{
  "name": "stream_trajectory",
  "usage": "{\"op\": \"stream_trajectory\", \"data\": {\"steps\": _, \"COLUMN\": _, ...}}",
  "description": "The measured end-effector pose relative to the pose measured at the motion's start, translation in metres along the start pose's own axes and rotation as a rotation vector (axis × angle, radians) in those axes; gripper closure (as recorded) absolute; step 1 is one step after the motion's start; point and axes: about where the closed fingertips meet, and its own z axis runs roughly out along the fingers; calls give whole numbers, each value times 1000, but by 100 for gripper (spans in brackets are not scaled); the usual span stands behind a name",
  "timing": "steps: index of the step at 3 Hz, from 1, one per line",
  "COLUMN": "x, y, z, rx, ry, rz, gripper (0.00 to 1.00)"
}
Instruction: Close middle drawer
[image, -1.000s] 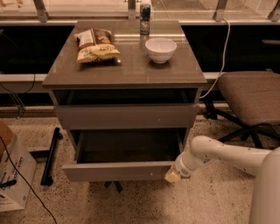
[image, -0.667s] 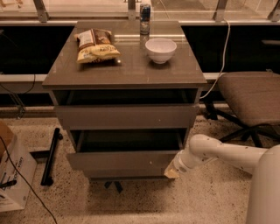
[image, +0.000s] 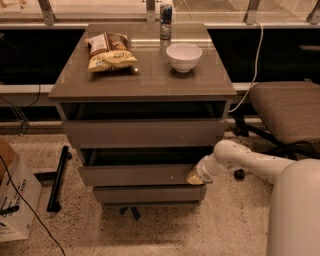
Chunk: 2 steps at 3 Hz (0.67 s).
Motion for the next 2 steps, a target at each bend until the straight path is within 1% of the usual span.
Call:
{"op": "stream_trajectory", "data": {"steps": 1, "x": -17, "y": -20, "z": -7, "rx": 42, "ry": -29, "rz": -30, "gripper": 27}}
{"op": "stream_trajectory", "data": {"steps": 2, "x": -16, "y": -17, "z": -5, "rx": 35, "ry": -27, "rz": -28, "gripper": 4}}
